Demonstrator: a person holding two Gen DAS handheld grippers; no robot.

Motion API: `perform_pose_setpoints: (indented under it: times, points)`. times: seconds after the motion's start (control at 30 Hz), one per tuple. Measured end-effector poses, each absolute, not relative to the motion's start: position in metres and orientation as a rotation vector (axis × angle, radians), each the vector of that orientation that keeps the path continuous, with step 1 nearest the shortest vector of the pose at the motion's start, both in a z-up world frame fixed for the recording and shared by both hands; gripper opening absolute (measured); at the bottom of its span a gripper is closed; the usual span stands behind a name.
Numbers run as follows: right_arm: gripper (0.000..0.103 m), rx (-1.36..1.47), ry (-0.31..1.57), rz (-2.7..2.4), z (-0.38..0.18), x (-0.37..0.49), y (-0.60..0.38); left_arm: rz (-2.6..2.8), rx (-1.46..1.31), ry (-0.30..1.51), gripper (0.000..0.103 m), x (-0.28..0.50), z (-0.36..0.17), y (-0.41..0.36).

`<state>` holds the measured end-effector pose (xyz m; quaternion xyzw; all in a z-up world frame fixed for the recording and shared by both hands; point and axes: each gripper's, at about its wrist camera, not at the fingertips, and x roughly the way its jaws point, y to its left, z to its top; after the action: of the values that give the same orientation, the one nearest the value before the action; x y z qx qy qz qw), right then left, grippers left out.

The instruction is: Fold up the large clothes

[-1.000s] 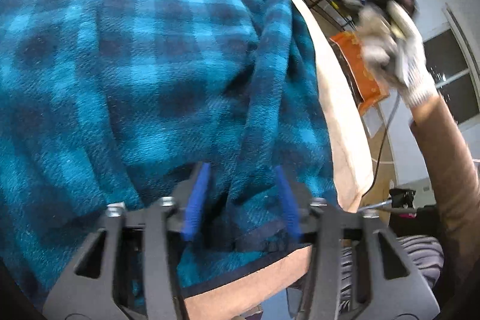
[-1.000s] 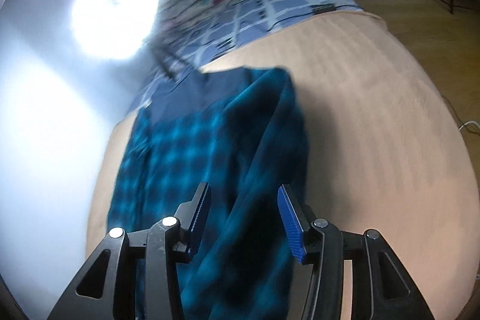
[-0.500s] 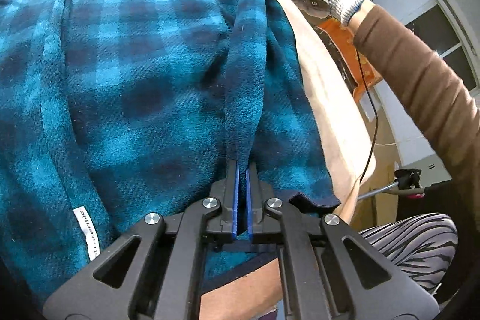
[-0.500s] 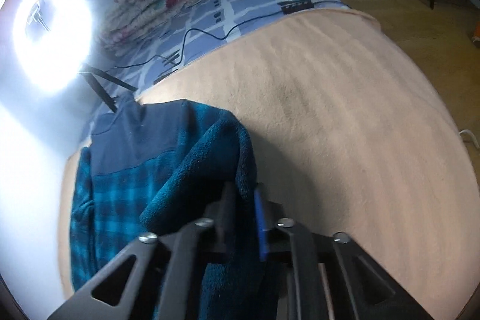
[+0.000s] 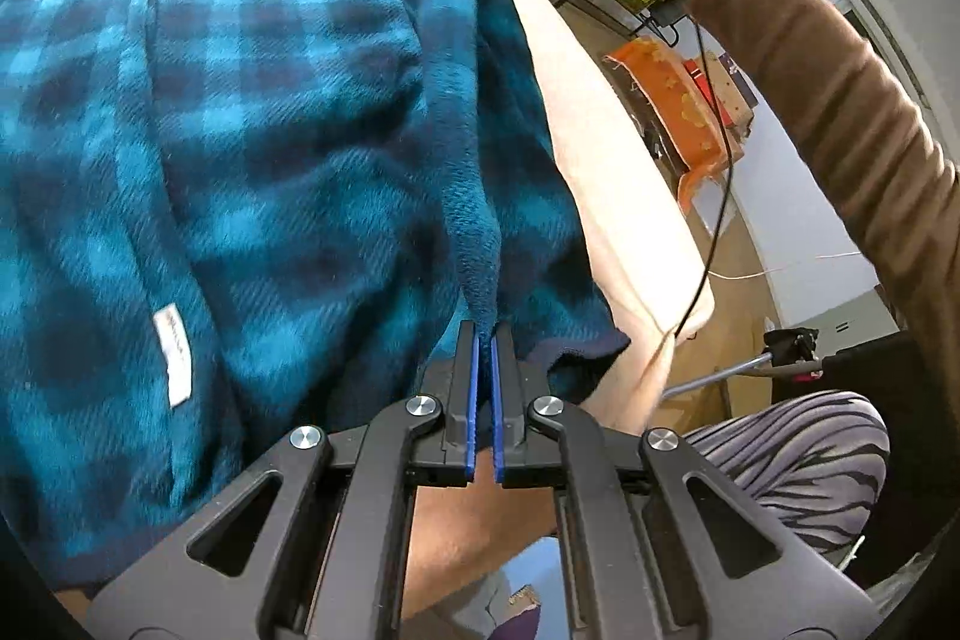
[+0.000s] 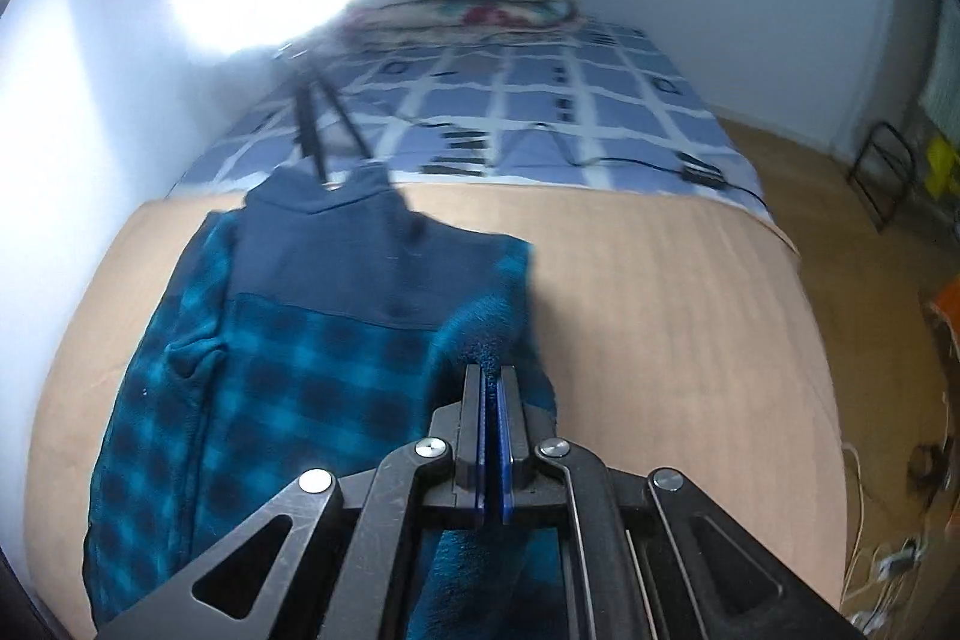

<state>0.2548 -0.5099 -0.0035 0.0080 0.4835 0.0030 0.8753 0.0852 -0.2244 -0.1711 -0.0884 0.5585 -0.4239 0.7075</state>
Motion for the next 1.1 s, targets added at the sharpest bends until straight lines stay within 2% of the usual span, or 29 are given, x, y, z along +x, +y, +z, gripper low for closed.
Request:
perform_pose_setpoints:
  times: [0.27,0.43,0.47,0.5,0.53,0.57,0.6,0.77,0.8,0.9,0.93,1.0,1.03,1.1]
  points:
    - [0.000,-0.047,1.079,0.108,-0.058,0.294,-0.434,-0.918,-0.228,1.266,0.001,0.090,-0.176,-0.203]
    - [0.001,-0.026,1.138,0.137,-0.104,0.306,-0.419,-0.900,-0.217,1.274,0.001,0.090,-0.180,-0.198]
    - [0.002,-0.007,1.157,0.157,-0.112,0.307,-0.420,-0.900,-0.213,1.275,0.001,0.090,-0.180,-0.198]
    - [0.008,0.012,1.167,0.173,-0.116,0.306,-0.422,-0.899,-0.205,1.277,0.001,0.090,-0.181,-0.199]
    - [0.010,0.030,1.170,0.177,-0.116,0.304,-0.425,-0.897,-0.203,1.278,0.001,0.088,-0.181,-0.202]
    - [0.020,0.056,1.162,0.179,-0.110,0.300,-0.431,-0.894,-0.201,1.280,0.001,0.087,-0.180,-0.203]
    - [0.025,0.085,1.146,0.193,-0.102,0.295,-0.435,-0.893,-0.200,1.281,0.001,0.087,-0.180,-0.203]
    - [0.029,0.126,1.068,0.208,-0.041,0.246,-0.469,-0.887,-0.213,1.304,0.001,0.083,-0.178,-0.210]
    - [0.029,0.135,1.065,0.197,-0.031,0.230,-0.477,-0.878,-0.214,1.306,0.003,0.082,-0.177,-0.209]
    - [0.030,0.164,1.096,0.174,-0.013,0.179,-0.496,-0.870,-0.210,1.288,0.024,0.081,-0.171,-0.206]
    - [0.030,0.173,1.113,0.174,-0.011,0.162,-0.498,-0.872,-0.214,1.276,0.027,0.081,-0.167,-0.205]
    - [0.031,0.171,1.153,0.169,-0.011,0.129,-0.504,-0.895,-0.226,1.269,0.028,0.081,-0.162,-0.202]
    - [0.033,0.173,1.167,0.158,-0.014,0.113,-0.507,-0.902,-0.235,1.275,0.032,0.082,-0.162,-0.202]
    - [0.042,0.206,1.182,0.143,-0.021,0.095,-0.516,-0.885,-0.264,1.290,0.036,0.085,-0.165,-0.200]
